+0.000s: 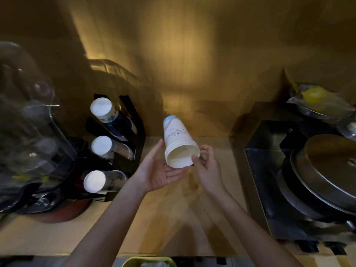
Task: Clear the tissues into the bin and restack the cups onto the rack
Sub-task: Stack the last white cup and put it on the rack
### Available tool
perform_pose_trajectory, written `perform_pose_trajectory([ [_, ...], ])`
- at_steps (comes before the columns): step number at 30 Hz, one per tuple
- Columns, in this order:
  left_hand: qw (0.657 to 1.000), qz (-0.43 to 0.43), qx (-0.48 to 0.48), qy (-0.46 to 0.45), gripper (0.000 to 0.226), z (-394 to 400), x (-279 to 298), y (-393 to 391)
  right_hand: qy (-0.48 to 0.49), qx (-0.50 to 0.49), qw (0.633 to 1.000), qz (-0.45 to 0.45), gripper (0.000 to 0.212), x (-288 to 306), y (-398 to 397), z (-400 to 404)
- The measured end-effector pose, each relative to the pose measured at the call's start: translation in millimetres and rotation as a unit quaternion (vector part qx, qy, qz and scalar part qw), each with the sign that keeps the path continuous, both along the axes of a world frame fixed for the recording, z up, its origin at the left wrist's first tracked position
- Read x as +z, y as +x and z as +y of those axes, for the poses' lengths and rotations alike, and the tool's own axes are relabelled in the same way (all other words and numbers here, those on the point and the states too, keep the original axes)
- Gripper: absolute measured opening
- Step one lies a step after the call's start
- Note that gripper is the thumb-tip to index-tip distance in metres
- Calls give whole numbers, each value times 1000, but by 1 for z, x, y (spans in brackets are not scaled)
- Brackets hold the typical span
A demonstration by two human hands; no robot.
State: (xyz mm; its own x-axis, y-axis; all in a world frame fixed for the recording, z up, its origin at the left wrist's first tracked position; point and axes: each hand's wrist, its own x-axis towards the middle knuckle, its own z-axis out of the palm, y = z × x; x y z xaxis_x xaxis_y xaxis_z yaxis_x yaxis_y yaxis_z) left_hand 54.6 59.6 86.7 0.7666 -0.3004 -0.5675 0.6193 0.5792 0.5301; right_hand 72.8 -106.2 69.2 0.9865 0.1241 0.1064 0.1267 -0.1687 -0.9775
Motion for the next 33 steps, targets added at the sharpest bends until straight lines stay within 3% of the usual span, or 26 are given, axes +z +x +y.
perform_pose_trajectory([
  [4, 992, -74, 73, 71, 62, 20, 8, -20, 0, 71, 997, 0, 29, 3, -10, 21],
  [6, 977, -123, 106, 142, 63, 32, 11, -35, -15, 104, 994, 5, 38, 6, -13, 30],
  [8, 935, -185, 120, 277, 60, 45, 14, -51, 13, 118, 992, 32, 37, 10, -14, 39],
  [10, 872, -216, 142, 417, 55, 56, 17, -67, 54, 140, 986, 70, 21, 17, -18, 52],
  [12, 823, -235, 160, 492, 67, 64, 18, -80, 57, 186, 977, 89, 27, 24, -24, 66],
  [16, 759, -278, 184, 560, 72, 81, 18, -105, 17, 256, 964, 66, 57, 32, -44, 98],
  [22, 704, -283, 111, 641, 86, 122, 28, -140, -10, 231, 973, -1, 65, 25, -72, 142],
  [28, 690, -302, 134, 643, 90, 163, 60, -167, -71, 197, 977, -31, 75, 5, -91, 181],
  [33, 589, -314, 119, 735, 86, 170, 73, -164, -107, 178, 977, -48, 82, -12, -94, 198],
])
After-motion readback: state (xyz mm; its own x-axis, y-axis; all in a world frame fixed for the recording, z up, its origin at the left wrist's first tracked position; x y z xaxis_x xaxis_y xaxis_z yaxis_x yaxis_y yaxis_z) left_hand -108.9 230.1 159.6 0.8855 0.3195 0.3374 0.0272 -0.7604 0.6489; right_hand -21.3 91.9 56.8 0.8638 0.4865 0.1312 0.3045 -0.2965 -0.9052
